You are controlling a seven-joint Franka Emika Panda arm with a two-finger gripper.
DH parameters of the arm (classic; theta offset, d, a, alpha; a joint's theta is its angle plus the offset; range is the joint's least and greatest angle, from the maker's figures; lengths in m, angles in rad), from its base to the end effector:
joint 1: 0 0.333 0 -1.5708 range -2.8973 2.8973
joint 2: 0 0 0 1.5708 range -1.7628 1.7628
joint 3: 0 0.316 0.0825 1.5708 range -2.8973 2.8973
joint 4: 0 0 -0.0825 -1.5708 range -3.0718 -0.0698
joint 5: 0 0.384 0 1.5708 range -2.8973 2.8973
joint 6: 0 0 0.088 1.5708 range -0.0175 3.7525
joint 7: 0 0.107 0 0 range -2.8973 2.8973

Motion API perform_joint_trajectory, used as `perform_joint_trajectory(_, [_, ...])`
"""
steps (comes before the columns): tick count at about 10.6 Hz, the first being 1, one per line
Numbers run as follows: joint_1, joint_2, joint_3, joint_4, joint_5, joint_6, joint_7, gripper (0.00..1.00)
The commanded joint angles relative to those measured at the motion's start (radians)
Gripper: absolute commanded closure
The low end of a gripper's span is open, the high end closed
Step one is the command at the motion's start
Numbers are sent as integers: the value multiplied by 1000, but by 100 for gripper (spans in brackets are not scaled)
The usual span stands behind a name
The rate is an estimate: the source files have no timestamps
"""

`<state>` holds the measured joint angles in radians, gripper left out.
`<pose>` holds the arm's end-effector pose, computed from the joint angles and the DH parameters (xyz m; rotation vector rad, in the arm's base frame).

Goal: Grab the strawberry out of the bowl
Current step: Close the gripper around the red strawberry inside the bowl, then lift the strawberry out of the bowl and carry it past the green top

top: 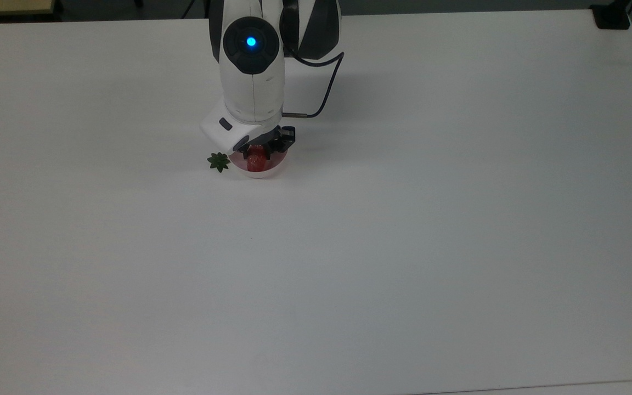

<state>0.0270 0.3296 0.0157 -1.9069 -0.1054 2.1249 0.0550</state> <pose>0.6086 0.0209 0.3171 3.0497 0.0726 -0.1638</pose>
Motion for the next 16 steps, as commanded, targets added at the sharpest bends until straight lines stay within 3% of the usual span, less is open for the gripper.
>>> perform_joint_trajectory(1, [-16,-35,0,-23,-10,21,20,69])
perform_joint_trajectory(5, [-19,-104,1,-1,-8,-49,9,69])
perform_joint_trajectory(8, [-71,-161,0,45,24,-143,-87,69])
perform_joint_trajectory(12, [-206,-146,-10,85,26,-163,-320,69])
perform_joint_trajectory(16, [-326,-71,-10,91,21,-10,-498,68])
